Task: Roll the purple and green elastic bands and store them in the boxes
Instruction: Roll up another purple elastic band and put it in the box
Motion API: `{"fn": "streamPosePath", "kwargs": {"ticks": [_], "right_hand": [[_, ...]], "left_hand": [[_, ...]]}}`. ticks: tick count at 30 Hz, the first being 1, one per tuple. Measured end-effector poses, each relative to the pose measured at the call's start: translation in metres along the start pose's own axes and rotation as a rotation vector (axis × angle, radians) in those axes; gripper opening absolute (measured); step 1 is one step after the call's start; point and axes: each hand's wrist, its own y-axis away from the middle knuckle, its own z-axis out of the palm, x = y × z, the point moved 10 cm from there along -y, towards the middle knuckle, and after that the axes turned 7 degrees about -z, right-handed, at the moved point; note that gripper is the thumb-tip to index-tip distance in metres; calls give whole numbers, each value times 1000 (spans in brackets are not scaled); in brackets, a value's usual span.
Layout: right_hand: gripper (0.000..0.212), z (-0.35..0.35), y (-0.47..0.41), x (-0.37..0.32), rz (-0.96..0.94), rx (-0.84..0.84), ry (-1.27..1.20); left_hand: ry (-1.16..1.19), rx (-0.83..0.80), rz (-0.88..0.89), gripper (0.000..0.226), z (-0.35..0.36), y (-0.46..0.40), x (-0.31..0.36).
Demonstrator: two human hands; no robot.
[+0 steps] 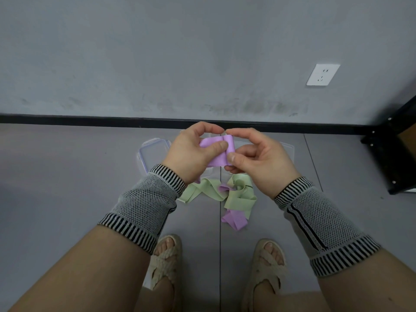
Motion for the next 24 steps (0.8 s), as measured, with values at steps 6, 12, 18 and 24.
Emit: {"fn": "streamPosePath", "kwargs": {"ticks": [6, 12, 18, 24], "right_hand": [[38, -3, 0, -1, -24, 38, 123], [38, 1, -2, -4, -72, 67, 215], [36, -5, 0, 8, 21, 99, -26], [23, 3, 2, 21, 150, 111, -318]], "left_hand": [[-16, 60, -8, 10, -5, 0, 1], [-39, 68, -56, 11, -5, 5, 2], [67, 70, -52, 9, -9, 2, 1], [211, 35, -57, 14, -3, 6, 5]]}}
